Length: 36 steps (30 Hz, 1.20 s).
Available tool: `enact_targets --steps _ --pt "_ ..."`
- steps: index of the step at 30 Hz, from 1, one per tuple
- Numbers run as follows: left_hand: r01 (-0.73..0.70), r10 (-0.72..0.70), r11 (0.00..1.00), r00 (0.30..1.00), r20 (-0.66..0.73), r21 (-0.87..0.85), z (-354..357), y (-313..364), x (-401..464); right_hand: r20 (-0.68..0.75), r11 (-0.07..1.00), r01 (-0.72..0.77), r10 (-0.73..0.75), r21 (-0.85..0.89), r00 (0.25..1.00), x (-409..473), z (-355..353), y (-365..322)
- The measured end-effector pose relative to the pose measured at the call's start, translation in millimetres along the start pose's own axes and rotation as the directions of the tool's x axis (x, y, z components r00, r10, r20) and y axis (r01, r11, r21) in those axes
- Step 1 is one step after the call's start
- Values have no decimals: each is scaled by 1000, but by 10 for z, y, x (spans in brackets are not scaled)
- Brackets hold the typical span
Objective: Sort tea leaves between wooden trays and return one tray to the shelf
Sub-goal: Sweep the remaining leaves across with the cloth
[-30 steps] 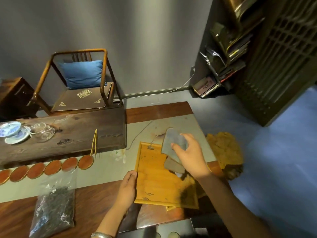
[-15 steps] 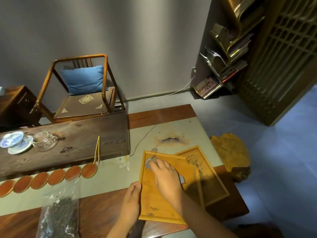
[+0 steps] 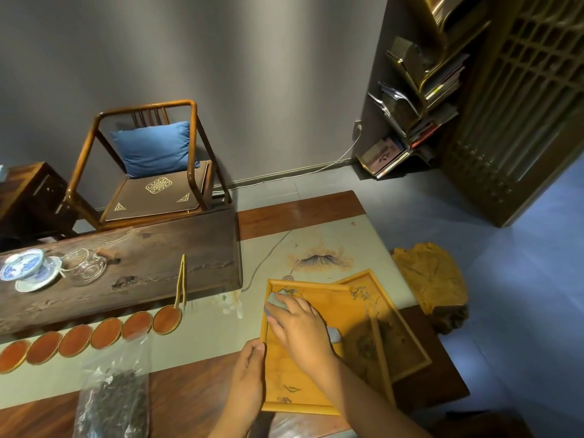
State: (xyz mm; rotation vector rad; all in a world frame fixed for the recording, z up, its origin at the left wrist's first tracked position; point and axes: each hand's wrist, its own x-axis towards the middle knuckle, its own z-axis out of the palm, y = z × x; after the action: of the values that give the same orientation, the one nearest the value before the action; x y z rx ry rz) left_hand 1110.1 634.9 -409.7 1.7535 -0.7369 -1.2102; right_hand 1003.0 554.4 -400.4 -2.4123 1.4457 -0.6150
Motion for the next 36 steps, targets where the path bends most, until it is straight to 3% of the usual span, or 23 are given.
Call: enact_targets --steps 6,16,22,27,31,36 --pt "-9 9 999 1000 -2 32 54 -3 -55 -66 973 -174 166 -151 984 62 75 37" --pt "21 -20 998 1000 -13 52 46 -21 -119 -126 978 -182 169 -98 978 -153 77 530" --pt "9 -9 994 1000 -2 108 -7 12 -123 -141 955 -204 237 216 961 -303 -63 940" --pt "5 -4 989 1000 -6 149 7 34 -83 -89 783 -286 397 553 914 -242 -345 951" --pt "-4 6 992 1000 -16 124 65 64 -62 38 750 -226 259 621 965 -291 -540 689" --pt "-27 30 996 999 -35 90 130 155 -62 206 824 -59 -72 564 976 -515 -502 324"
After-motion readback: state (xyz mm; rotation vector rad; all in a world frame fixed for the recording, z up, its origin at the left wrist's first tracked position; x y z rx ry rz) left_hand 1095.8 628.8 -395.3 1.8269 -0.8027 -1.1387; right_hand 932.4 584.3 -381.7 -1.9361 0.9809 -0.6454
